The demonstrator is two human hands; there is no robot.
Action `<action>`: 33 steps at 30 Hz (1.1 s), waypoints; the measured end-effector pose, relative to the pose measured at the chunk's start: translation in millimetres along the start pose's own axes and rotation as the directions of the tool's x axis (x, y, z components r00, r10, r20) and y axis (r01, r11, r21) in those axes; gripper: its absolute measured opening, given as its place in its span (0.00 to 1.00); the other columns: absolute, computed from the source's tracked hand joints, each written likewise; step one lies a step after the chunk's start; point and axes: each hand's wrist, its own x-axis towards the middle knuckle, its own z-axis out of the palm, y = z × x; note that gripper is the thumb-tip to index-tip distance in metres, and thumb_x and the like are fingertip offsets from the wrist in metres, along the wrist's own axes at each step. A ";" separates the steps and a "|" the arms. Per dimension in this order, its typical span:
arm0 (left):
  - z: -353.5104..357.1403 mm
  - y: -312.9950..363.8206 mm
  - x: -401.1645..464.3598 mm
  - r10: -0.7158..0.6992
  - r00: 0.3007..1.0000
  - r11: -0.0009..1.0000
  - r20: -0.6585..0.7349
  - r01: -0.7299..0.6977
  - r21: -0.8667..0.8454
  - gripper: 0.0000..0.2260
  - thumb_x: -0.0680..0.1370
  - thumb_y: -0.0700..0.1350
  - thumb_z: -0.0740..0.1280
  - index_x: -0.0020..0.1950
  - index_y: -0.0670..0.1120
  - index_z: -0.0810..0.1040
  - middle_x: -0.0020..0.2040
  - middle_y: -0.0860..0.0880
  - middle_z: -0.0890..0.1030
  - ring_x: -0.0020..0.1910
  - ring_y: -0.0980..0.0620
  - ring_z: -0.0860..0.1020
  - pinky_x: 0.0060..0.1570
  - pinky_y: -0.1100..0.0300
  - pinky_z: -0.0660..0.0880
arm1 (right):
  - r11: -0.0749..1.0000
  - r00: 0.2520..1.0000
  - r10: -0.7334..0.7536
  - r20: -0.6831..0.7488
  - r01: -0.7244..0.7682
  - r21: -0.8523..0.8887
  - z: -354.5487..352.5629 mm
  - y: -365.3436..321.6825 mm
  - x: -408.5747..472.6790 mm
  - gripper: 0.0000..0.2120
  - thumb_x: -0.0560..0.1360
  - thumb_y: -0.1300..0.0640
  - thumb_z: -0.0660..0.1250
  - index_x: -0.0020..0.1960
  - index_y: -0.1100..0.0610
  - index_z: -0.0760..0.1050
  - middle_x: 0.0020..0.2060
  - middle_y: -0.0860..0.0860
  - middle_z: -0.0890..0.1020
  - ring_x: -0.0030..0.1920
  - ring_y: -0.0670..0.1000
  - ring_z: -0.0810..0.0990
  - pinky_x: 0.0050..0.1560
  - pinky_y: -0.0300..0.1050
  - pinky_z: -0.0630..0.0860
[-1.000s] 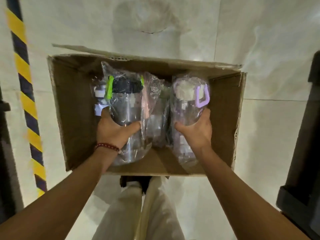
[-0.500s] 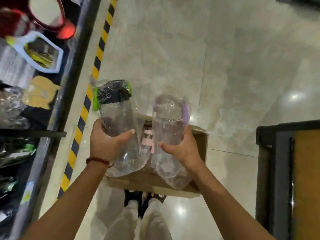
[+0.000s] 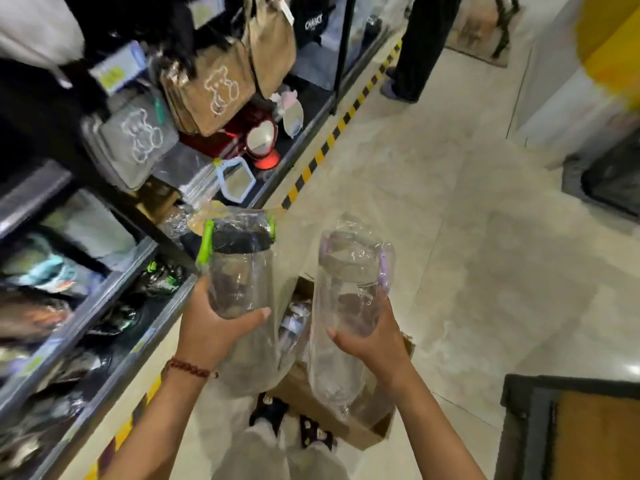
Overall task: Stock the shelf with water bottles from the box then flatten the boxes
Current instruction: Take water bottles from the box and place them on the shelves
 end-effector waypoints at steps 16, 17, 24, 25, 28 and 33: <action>-112.7 -1.1 -159.8 -0.152 0.790 0.946 -0.593 -0.058 -0.320 0.55 0.44 0.66 0.79 0.67 0.46 0.69 0.63 0.47 0.76 0.61 0.48 0.75 0.61 0.46 0.73 | 0.971 0.798 -0.184 0.573 0.240 -0.022 97.0 -76.7 -49.3 0.58 0.51 0.43 0.83 0.75 0.48 0.57 0.64 0.50 0.77 0.62 0.48 0.78 0.63 0.52 0.74; -119.6 -2.4 -166.6 -0.166 0.765 0.940 -0.622 -0.068 -0.335 0.53 0.45 0.65 0.79 0.66 0.46 0.70 0.62 0.47 0.77 0.60 0.48 0.76 0.61 0.46 0.73 | 0.969 0.776 -0.190 0.601 0.247 -0.011 107.7 -79.6 -52.3 0.58 0.52 0.42 0.82 0.75 0.48 0.57 0.64 0.49 0.77 0.62 0.48 0.77 0.63 0.50 0.74; -163.5 -18.4 -200.8 -0.254 0.605 0.909 -0.754 -0.116 -0.400 0.39 0.50 0.54 0.80 0.59 0.49 0.72 0.53 0.52 0.79 0.52 0.54 0.78 0.49 0.57 0.75 | 0.964 0.665 -0.156 0.730 0.265 -0.035 180.8 -93.7 -67.7 0.49 0.50 0.47 0.78 0.69 0.46 0.64 0.60 0.47 0.78 0.59 0.45 0.78 0.56 0.40 0.76; -170.8 -23.4 -202.5 -0.266 0.584 0.906 -0.767 -0.120 -0.405 0.37 0.54 0.49 0.82 0.60 0.48 0.72 0.53 0.51 0.79 0.52 0.53 0.78 0.48 0.59 0.74 | 0.961 0.663 -0.147 0.734 0.272 -0.053 191.1 -96.1 -69.5 0.51 0.50 0.46 0.78 0.70 0.46 0.63 0.60 0.46 0.77 0.59 0.45 0.77 0.57 0.42 0.76; -195.2 -36.1 -200.5 -0.290 0.542 0.903 -0.789 -0.117 -0.413 0.32 0.61 0.41 0.81 0.61 0.46 0.72 0.54 0.49 0.79 0.51 0.52 0.78 0.46 0.61 0.73 | 0.953 0.660 -0.147 0.736 0.295 -0.074 224.3 -103.6 -74.6 0.53 0.51 0.46 0.78 0.72 0.45 0.60 0.61 0.46 0.77 0.59 0.47 0.77 0.61 0.48 0.75; -248.1 -50.2 -176.8 -0.337 0.535 0.880 -0.775 -0.113 -0.461 0.41 0.51 0.56 0.79 0.62 0.48 0.72 0.55 0.50 0.79 0.54 0.50 0.78 0.56 0.51 0.75 | 0.948 0.686 -0.154 0.711 0.305 -0.089 289.6 -117.6 -71.7 0.39 0.62 0.57 0.79 0.63 0.40 0.62 0.57 0.44 0.77 0.56 0.44 0.77 0.56 0.45 0.74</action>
